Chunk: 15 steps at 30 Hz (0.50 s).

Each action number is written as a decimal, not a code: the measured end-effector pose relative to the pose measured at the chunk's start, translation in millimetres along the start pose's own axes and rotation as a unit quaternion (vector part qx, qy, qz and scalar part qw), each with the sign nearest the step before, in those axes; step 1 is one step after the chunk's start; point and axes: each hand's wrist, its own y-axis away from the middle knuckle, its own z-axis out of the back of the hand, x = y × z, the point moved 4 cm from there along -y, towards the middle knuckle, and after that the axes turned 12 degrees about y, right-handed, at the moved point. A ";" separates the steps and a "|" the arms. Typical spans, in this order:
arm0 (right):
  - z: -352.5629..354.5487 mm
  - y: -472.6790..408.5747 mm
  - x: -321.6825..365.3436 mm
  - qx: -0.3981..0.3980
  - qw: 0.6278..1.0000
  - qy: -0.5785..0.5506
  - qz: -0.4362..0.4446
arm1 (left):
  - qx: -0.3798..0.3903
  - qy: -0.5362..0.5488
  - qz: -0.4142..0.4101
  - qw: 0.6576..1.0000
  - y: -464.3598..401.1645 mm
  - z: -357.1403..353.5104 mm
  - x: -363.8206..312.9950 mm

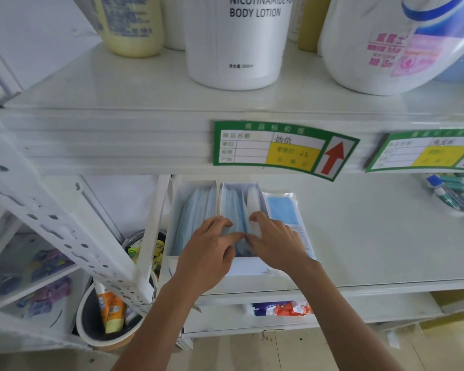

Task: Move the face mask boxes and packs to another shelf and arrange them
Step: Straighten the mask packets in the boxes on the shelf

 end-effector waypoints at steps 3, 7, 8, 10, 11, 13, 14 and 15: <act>4.0 2.8 -4.1 0.001 1.000 -0.020 0.001 | -0.021 0.028 0.014 0.999 -0.2 0.0 1.1; 5.3 4.8 -9.2 -0.007 0.998 -0.059 -0.021 | -0.026 0.052 0.019 0.998 0.0 -0.8 3.4; 4.9 5.3 -9.9 -0.011 0.997 -0.072 -0.028 | -0.025 0.057 0.022 0.998 0.1 -1.0 4.2; 3.8 5.7 -11.0 -0.019 0.994 -0.104 -0.040 | -0.025 0.067 0.023 0.997 0.4 -1.2 5.4; 3.6 5.7 -11.4 -0.021 0.992 -0.120 -0.044 | -0.023 0.071 0.021 0.997 0.5 -1.0 5.5; 4.4 6.1 -10.7 -0.023 0.988 -0.148 -0.048 | -0.018 0.080 0.020 0.996 0.5 -0.5 5.8; 5.5 6.3 -9.7 -0.026 0.987 -0.150 -0.050 | -0.018 0.082 0.022 0.996 0.2 -0.4 6.3; 6.8 6.7 -8.6 -0.033 0.988 -0.144 -0.052 | -0.018 0.081 0.026 0.996 0.0 -0.6 6.6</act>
